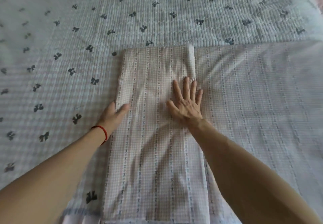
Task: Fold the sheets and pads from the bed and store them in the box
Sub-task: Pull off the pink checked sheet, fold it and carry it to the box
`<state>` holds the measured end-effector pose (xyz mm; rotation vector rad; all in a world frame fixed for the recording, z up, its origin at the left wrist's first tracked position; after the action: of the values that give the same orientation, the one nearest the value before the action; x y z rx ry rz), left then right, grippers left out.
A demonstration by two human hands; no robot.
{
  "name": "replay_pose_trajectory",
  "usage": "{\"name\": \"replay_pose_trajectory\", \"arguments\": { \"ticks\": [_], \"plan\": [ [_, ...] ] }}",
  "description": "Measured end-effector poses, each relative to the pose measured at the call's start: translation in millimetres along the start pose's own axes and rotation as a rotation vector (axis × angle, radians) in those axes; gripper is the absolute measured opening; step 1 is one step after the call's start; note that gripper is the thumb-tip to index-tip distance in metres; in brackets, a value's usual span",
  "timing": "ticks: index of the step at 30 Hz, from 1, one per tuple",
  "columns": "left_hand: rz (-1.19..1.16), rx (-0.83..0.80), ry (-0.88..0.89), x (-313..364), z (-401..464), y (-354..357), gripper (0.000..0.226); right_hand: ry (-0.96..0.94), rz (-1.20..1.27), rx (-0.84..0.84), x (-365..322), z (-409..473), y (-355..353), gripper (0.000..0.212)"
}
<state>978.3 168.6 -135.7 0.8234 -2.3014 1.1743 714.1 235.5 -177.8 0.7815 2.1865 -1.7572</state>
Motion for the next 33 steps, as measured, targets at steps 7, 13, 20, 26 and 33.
{"name": "replay_pose_trajectory", "arguments": {
  "ticks": [7, 13, 20, 26, 33],
  "plan": [
    [0.178, 0.006, 0.018, 94, -48, -11, 0.082, -0.169, 0.574, -0.052, 9, -137, -50, 0.075],
    [0.050, -0.148, 0.187, 248, -117, 64, 0.040, 0.019, 1.016, 0.002, 35, -206, -114, 0.044],
    [-0.209, -0.441, 0.082, 341, -196, 239, 0.039, 0.072, 1.588, 0.147, 102, -257, -215, 0.025],
    [0.516, -0.187, 0.259, 254, -190, 300, 0.020, 0.457, 0.974, 0.117, 240, -306, -146, 0.050],
    [0.349, 0.044, 0.010, 150, -158, 248, 0.060, 0.474, 0.577, 0.187, 254, -331, -123, 0.033]
  ]
}}
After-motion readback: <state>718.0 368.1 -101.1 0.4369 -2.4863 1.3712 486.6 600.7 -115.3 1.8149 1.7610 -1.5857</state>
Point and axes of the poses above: each hand's wrist, its own z-axis towards the middle knuckle, its own y-axis out of the palm, x = y × z, the point moved 9 cm from there along z, towards the middle knuckle, and after that the axes turned 5 degrees about -y, right-handed, at the moved point
